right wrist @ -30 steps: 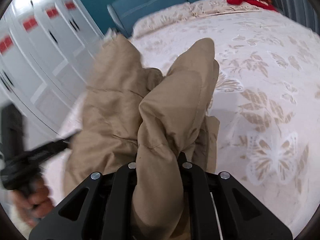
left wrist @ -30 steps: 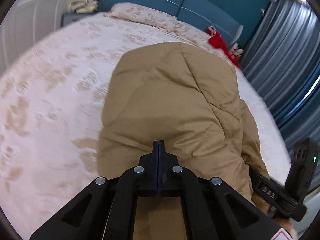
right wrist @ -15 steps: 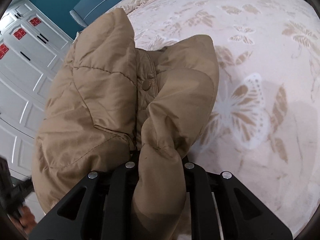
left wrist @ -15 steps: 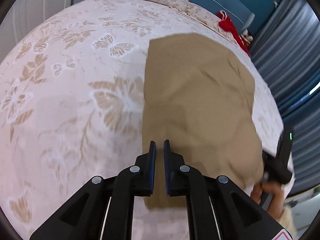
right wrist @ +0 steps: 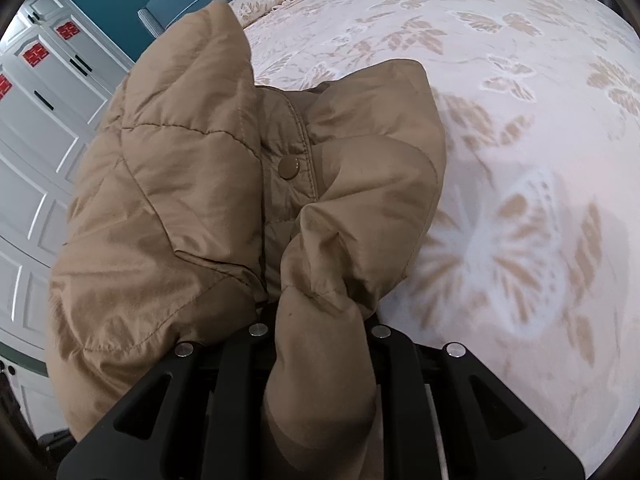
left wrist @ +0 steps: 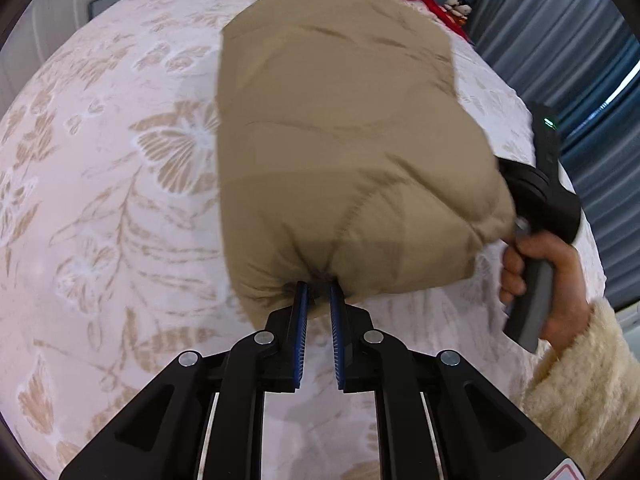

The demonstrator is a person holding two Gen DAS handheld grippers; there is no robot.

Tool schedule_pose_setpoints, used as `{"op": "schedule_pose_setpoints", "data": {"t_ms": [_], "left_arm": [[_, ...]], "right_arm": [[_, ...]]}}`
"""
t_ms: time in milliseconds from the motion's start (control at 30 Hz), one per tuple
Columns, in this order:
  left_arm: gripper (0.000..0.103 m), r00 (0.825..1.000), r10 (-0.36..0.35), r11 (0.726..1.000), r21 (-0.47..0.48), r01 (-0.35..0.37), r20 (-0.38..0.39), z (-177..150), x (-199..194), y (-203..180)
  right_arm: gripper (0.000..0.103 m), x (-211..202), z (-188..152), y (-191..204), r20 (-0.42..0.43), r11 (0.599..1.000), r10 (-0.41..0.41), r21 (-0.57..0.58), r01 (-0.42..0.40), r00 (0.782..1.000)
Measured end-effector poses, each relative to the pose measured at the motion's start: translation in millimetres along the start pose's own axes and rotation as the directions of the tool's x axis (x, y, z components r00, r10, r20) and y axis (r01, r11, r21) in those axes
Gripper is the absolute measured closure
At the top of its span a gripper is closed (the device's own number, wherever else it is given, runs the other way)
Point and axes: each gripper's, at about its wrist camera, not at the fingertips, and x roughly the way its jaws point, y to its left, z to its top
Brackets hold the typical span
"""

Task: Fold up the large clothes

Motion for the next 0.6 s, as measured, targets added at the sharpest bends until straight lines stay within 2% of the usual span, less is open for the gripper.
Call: {"op": "schedule_pose_setpoints", "data": {"t_ms": [267,433,600], "left_arm": [[0.091,0.997,0.081,0.994,-0.078,-0.081,0.0,18,30,12],[0.091,0.981,0.189,0.979,-0.086,-0.185,0.034,43,38,27],[0.091,0.97,0.241,0.967,-0.086,-0.238,0.025,53,41,27]], "right_arm": [[0.086,13,13,9,0.008,1.0,0.002,-0.022,-0.002,1.0],[0.085,20,18,15,0.02,0.998,-0.022,-0.065,0.023,1.0],[0.082,18,18,16,0.04,0.997,-0.041,-0.061,0.043,0.998]]}}
